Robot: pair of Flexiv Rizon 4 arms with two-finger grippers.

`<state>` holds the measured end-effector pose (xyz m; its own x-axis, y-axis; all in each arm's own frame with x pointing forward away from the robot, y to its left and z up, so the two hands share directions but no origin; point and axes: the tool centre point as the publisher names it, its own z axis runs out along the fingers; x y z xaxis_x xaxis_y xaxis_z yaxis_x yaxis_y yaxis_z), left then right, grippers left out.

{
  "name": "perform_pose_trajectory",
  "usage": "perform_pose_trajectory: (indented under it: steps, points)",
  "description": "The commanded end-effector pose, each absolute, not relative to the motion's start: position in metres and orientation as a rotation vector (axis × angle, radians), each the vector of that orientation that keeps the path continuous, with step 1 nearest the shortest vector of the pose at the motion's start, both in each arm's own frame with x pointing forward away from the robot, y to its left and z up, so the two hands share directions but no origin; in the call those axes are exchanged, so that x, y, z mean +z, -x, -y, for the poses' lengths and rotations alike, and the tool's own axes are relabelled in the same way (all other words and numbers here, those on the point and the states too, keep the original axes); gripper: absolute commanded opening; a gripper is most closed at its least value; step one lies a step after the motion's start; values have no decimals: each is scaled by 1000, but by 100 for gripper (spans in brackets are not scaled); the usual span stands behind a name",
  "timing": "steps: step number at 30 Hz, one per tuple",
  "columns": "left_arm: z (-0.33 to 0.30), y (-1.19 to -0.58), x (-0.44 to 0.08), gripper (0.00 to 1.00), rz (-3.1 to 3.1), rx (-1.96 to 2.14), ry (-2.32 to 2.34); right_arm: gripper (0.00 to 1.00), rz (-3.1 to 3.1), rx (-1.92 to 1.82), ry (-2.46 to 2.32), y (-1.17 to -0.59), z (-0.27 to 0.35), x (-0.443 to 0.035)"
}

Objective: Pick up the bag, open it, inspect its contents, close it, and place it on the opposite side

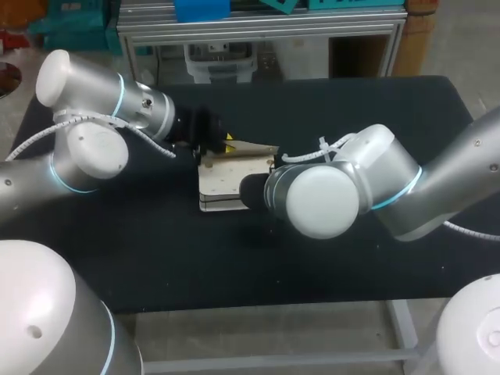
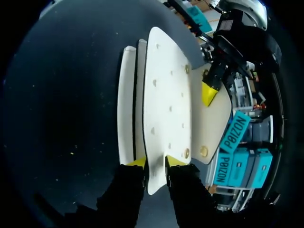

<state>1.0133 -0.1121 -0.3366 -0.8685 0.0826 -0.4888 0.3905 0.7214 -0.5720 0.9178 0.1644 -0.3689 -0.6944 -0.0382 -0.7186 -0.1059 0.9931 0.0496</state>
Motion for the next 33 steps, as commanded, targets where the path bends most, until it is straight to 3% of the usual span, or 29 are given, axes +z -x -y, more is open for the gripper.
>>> perform_pose_trajectory:
  steps: [1,19,20,23,33]
  points:
    - [109,-1008,-326,0,-2484,-974,-350,100,-2132,153,86,-907,-154,-357]
    - [115,-995,-271,0,-2421,-1040,-208,100,-2070,195,123,-874,-157,-308]
    - [115,-993,-268,0,-2412,-1031,-209,68,-2060,195,116,-874,-156,-305]
    - [117,-988,-259,0,-2404,-1030,-207,0,-2039,185,98,-872,-155,-297]
    - [119,-983,-248,0,-2413,-1071,-158,0,-2005,202,44,-865,-150,-286]
